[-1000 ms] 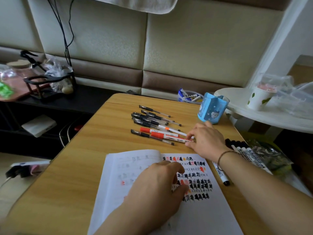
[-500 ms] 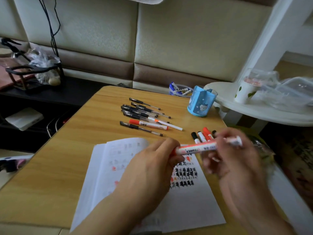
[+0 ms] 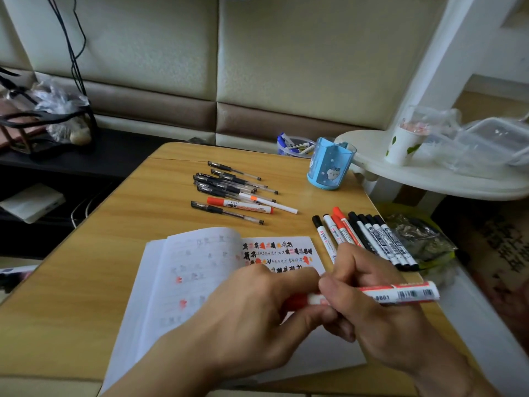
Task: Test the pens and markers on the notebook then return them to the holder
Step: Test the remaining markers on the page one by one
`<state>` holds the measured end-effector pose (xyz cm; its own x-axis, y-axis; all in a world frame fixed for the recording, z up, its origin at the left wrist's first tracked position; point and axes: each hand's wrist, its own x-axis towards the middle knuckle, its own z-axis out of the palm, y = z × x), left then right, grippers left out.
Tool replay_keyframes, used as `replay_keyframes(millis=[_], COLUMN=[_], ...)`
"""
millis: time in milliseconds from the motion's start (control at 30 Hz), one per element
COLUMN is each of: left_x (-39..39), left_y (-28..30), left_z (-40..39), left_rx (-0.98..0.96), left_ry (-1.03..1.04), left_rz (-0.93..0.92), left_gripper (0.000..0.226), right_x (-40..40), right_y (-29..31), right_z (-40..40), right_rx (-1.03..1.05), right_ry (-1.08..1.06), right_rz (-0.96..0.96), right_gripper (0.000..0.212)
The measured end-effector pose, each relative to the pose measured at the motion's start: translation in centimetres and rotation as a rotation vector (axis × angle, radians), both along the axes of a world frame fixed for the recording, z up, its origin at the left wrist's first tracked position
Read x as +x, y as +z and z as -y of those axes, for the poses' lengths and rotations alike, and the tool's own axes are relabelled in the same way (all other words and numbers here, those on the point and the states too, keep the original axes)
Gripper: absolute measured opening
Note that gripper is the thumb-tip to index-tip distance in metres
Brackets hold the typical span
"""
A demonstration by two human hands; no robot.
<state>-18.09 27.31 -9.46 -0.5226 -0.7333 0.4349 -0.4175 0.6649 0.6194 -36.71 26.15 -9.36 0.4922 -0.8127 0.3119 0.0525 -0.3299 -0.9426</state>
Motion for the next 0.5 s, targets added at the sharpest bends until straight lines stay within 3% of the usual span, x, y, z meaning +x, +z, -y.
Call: replay_keyframes(millis=[100, 200, 267, 367, 500], left_x=[0.0, 0.3, 0.8, 0.7, 0.2], left_y=[0.0, -0.8, -1.2, -1.6, -2.5], left_z=[-0.2, -0.2, -0.1, 0.0, 0.4], left_rx=[-0.011, 0.032, 0.075, 0.127, 0.106], left_ry=[0.04, 0.164, 0.214, 0.313, 0.394], left_rz=[0.038, 0.097, 0.057, -0.002, 0.055], left_gripper=[0.028, 0.044, 0.03, 0.018, 0.019], right_x=[-0.8, -1.5, -2.3, -2.8, -2.2], right_y=[0.2, -0.5, -1.2, -2.9, -5.3], right_z=[0.0, 0.5, 1.1, 1.6, 2.1], right_rx=[-0.063, 0.049, 0.103, 0.093, -0.116], right_ry=[-0.06, -0.137, -0.254, -0.426, -0.595], right_rz=[-0.122, 0.066, 0.119, -0.089, -0.223], right_gripper=[0.023, 0.028, 0.034, 0.022, 0.039])
